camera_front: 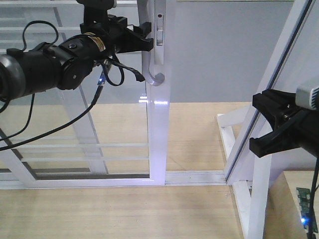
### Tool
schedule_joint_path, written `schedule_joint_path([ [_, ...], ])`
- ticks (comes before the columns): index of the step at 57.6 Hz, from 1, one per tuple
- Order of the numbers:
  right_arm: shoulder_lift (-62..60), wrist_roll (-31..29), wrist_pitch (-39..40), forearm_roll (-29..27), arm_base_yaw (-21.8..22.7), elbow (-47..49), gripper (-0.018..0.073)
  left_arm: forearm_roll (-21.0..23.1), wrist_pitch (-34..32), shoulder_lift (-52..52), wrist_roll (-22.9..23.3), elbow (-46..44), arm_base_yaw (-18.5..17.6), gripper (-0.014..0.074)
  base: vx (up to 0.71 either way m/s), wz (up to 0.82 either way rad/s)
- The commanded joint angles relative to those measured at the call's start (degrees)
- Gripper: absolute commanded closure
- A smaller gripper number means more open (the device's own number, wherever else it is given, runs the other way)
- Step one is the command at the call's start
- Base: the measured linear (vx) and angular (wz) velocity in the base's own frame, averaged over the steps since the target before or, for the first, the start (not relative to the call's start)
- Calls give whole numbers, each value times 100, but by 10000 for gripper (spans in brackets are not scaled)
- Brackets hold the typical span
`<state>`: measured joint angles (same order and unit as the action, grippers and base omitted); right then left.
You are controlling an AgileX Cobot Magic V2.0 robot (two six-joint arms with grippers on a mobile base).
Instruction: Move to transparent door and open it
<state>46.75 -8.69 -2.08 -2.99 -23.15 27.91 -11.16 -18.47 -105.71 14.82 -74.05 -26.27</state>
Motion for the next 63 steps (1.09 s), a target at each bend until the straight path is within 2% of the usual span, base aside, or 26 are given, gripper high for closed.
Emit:
schedule_joint_path([
  [1, -59, -66, 493, 32, 30, 153, 563, -18, -509, 178, 144, -328, -33, 80, 0, 0],
  [23, -59, -52, 674, 32, 30, 153, 563, 17, -324, -452, 181, -1186, -33, 80, 0, 0],
  [31, -59, -52, 706, 32, 30, 153, 563, 17, -126, -564, 175, -1399, -33, 106, 0, 0],
  [38, -59, -52, 706, 32, 30, 153, 563, 17, -76, -564, 157, -1394, -9, 203, 0, 0],
  [52, -59, -52, 706, 32, 30, 153, 563, 17, 215, -526, 119, -1394, 208, 577, 0, 0],
  [54, -59, -52, 701, 32, 30, 153, 563, 17, 273, -526, 119, -1394, 248, 605, 0, 0],
  [63, -59, -58, 701, 32, 30, 153, 563, 17, 591, -521, 119, -1394, 413, 601, 0, 0],
])
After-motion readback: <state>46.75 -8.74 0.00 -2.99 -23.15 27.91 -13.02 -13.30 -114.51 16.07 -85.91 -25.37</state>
